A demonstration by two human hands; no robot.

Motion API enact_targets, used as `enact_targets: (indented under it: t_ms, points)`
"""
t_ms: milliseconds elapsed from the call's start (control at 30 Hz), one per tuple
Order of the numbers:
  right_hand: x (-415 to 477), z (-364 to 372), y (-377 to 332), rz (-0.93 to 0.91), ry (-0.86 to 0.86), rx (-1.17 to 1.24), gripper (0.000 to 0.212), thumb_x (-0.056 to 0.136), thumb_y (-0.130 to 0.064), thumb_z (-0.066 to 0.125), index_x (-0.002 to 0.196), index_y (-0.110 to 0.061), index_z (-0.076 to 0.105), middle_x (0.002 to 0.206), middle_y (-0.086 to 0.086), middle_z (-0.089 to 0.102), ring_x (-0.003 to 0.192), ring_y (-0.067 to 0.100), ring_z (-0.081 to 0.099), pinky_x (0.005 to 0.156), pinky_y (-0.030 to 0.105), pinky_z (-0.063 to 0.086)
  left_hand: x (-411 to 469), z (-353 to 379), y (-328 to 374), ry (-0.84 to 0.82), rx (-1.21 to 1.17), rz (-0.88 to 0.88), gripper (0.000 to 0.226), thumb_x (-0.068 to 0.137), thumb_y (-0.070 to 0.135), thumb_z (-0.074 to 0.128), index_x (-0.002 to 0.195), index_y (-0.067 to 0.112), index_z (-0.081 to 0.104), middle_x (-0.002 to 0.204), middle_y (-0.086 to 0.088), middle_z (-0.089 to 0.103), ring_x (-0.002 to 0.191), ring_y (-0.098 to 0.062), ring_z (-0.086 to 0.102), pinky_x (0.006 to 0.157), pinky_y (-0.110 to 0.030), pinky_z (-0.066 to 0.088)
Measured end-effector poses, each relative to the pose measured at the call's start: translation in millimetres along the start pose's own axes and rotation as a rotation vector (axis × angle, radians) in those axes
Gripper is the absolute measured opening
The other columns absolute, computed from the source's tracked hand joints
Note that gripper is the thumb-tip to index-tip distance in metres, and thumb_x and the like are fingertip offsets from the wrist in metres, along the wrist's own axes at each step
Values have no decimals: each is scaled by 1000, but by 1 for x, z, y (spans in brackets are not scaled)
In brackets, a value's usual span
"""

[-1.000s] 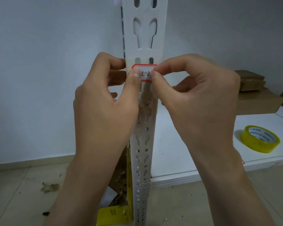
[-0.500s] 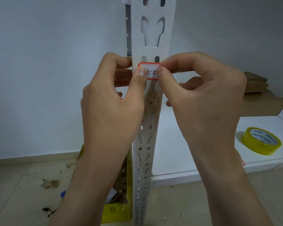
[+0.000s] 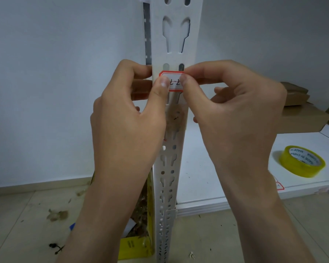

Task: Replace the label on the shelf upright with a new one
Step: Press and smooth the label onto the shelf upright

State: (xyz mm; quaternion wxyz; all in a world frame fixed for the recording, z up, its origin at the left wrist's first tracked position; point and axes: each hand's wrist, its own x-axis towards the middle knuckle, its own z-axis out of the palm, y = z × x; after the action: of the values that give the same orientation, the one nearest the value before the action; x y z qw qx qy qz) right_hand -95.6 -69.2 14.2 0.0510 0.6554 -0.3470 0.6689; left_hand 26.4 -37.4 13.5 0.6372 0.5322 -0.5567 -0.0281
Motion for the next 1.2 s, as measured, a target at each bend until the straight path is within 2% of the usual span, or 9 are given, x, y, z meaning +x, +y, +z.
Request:
enact_targets:
  t_ms: [133,267,367,567,767,900,1200]
  points:
    - [0,0,-2,18,17,-9,12,92,-31,75,98,-21,78,86,-20,68,68,-6,65,71,21,61,1,-1,-1,-9,10,-2,14,96,45,58,105,34,58,98,23,68,99,0,67,87,-35,58]
    - [0,-1,-5,46,-1,4,12,92,-32,75,98,-23,79,86,-21,68,70,-3,69,70,26,63,1,-1,0,0,0,-11,14,96,43,59,105,33,61,96,25,68,97,3,67,87,-35,58]
    - [1,-1,-6,55,-13,-22,8,91,-33,74,95,-27,78,82,-23,67,68,-2,69,69,25,61,1,-2,0,-2,-4,-16,16,96,43,60,106,32,62,96,25,68,97,3,67,88,-34,58]
    - [1,1,-6,35,-18,-59,9,90,-32,74,91,-24,78,82,-16,71,63,-3,63,66,26,60,2,-3,-1,-12,-7,-20,17,95,43,61,107,32,64,98,23,69,98,1,68,88,-33,58]
    - [0,-1,-5,47,-3,-16,12,92,-33,75,97,-23,78,85,-22,67,67,-5,66,70,23,62,2,-4,-1,-15,-11,-32,16,95,42,62,106,32,64,98,23,70,98,1,68,88,-33,58]
    - [1,0,-6,51,-29,-10,11,92,-34,73,98,-26,78,85,-25,65,75,-2,70,68,27,63,3,-4,-1,-14,-12,-30,16,95,43,62,106,32,64,97,23,70,97,3,68,87,-34,58]
    - [0,0,-4,29,-29,-44,7,90,-30,75,89,-24,78,84,-14,73,62,-5,59,64,19,56,4,-6,-2,-21,7,-38,23,94,46,61,110,31,66,100,20,71,98,0,69,90,-37,57]
